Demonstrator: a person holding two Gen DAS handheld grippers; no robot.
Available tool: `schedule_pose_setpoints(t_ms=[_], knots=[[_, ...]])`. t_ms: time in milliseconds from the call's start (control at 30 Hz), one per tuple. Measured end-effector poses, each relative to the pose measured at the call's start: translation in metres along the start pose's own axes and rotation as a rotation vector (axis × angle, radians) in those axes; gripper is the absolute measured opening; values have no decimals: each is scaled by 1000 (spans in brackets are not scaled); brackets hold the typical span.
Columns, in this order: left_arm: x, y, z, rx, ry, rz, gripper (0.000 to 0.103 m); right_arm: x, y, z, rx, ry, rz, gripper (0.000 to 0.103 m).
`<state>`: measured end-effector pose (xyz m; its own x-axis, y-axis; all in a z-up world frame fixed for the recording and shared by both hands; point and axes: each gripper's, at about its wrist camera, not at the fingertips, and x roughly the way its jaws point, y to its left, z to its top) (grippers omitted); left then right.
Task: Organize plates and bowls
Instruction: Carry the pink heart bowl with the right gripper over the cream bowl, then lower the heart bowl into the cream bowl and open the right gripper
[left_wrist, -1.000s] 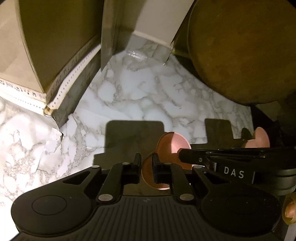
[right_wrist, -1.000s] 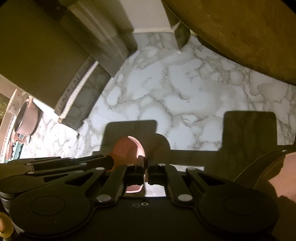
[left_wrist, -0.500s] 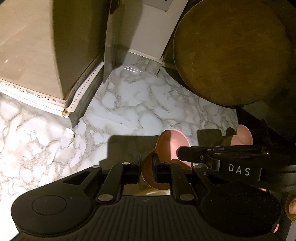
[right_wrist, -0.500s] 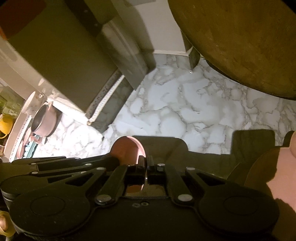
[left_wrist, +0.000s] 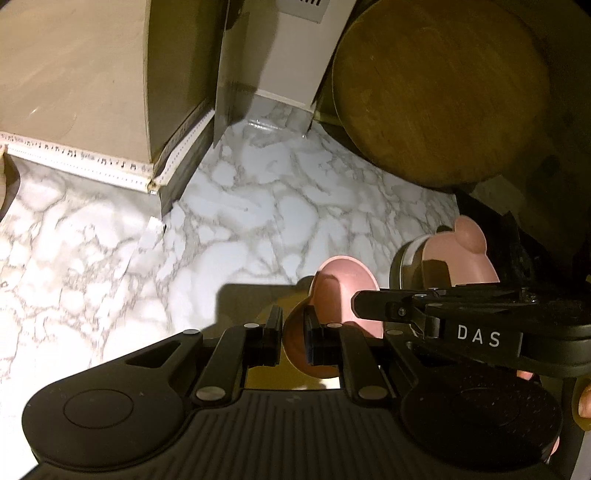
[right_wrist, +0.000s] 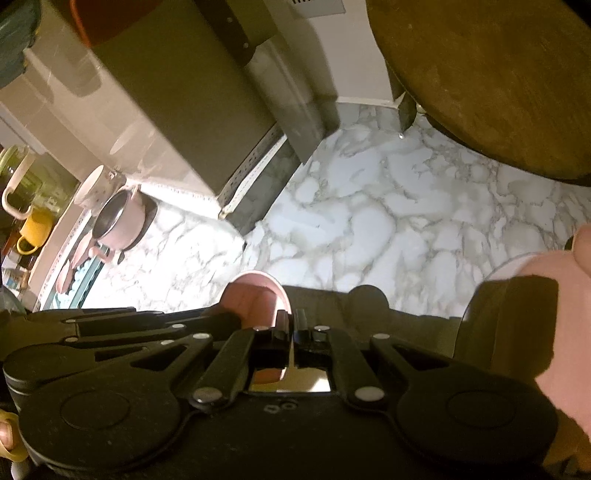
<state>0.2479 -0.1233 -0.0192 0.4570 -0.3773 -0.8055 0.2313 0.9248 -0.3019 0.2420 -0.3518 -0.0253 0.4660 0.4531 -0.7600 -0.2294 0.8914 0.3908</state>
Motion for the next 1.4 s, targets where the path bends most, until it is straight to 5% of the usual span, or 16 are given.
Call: schedule_pose_setpoints(t_ms=[767,1400], knots=[[22,4,-34,11,79,38,12,20,4,-42,-1,65,-41,1],[12,4,-35,41,39,42,12,15,9,-37,-25,50,-76,21]])
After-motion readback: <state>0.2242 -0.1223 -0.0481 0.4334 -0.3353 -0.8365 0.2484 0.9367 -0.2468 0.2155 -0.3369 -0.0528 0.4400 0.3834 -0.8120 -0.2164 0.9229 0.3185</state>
